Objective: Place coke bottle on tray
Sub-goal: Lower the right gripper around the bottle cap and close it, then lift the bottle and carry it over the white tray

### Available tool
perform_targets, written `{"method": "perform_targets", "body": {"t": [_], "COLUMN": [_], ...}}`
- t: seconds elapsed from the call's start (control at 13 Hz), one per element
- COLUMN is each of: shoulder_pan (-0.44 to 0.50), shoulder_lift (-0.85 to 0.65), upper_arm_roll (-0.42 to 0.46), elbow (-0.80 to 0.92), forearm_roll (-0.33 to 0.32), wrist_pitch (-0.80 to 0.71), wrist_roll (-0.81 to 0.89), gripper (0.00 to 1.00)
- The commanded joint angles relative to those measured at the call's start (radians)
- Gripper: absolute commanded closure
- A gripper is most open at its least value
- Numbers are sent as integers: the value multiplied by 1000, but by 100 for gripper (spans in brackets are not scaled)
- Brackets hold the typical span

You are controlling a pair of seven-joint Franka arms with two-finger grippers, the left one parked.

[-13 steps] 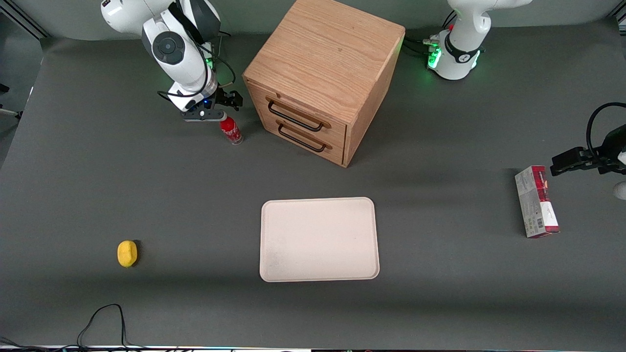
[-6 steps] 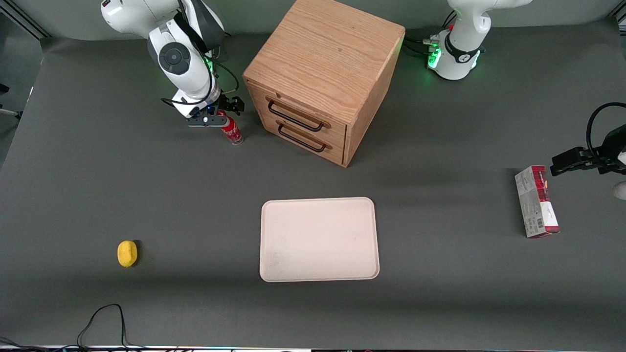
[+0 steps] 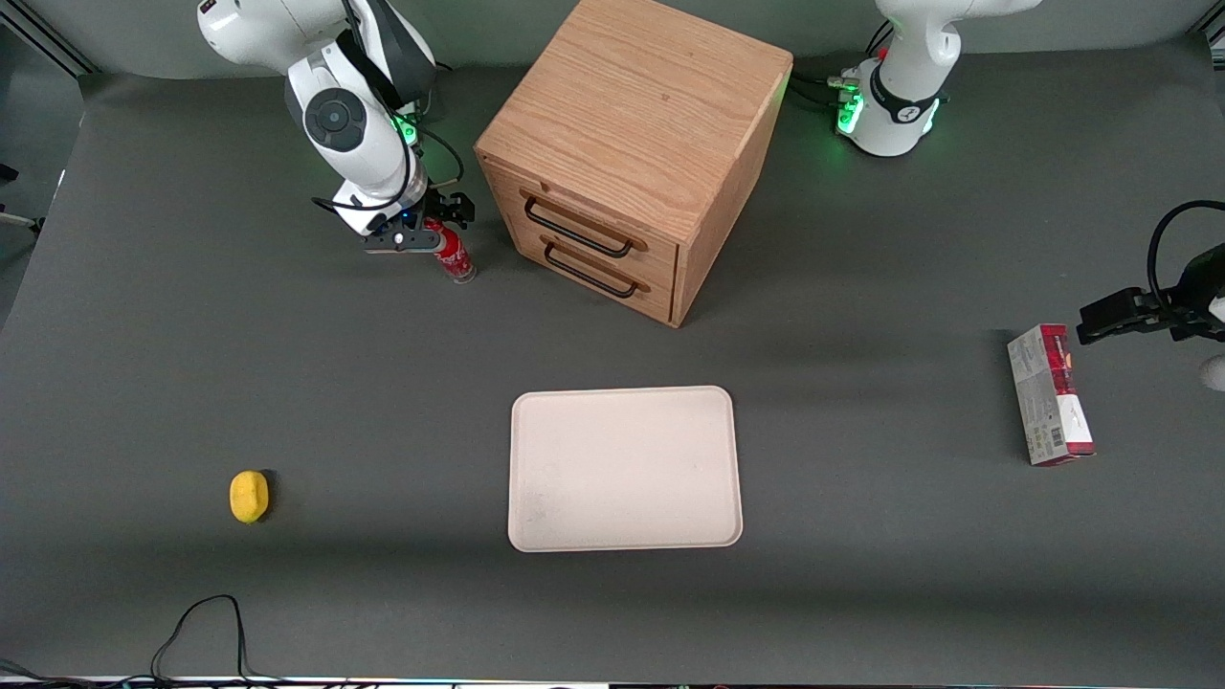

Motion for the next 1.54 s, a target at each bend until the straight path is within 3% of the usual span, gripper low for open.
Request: {"method": "perform_targets", "body": {"t": [0.0,0.23,0.38,0.54,0.62,1.08,1.31,1.46], "shoulder_pan": [2,2,2,2,2,1,-18,-18], "shoulder_lift": [-8,-21,-37,-39,-39,-39,7,108], "upper_arm_roll": [-7,-8,-10,-11,-11,-37,-82,-114], "elbow": [3,3,3,3,3,29,204,411], "forearm_roll": [11,11,11,11,11,8,-51,-56], "wrist_pitch": [-3,-35,-60,-62,-62,-97,-247,-372], "wrist_roll": [-34,-45,-48,-48,-48,-62,-65,-63], "gripper": [17,32,56,94,100,100,100,100]}}
